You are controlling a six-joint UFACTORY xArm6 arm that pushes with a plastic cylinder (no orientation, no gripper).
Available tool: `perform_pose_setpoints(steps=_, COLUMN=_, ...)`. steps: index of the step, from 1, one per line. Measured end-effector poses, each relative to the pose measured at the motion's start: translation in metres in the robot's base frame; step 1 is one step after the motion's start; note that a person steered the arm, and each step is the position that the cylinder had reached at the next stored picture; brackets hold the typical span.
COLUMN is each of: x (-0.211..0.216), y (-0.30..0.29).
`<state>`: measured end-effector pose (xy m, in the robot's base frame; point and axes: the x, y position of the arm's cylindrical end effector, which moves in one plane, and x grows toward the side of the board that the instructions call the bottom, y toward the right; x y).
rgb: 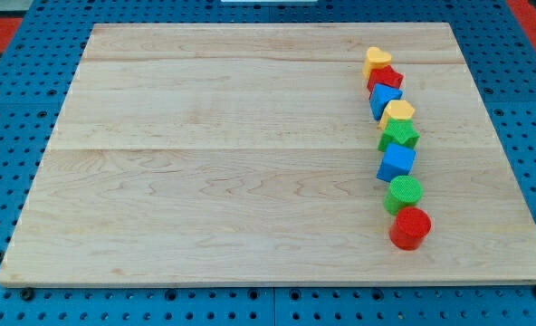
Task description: Slightly push the yellow hexagon to the right of the green star
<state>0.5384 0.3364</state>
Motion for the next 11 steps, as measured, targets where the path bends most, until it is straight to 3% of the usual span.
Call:
perform_pose_setpoints(steps=1, x=0.017, y=0.008)
perform_pose_setpoints(steps=2, x=0.069, y=0.006)
perform_pose_setpoints(steps=3, x=0.062, y=0.008)
perform_pose_setpoints(steps=4, x=-0.03, y=0.005)
perform_pose_setpoints(steps=5, x=-0.159, y=0.002)
perform_pose_setpoints(steps=6, x=-0.252, y=-0.027)
perform_pose_setpoints(steps=7, x=-0.308, y=-0.094)
perform_pose_setpoints(steps=9, x=-0.329, y=-0.196)
perform_pose_setpoints(steps=11, x=-0.282, y=-0.188)
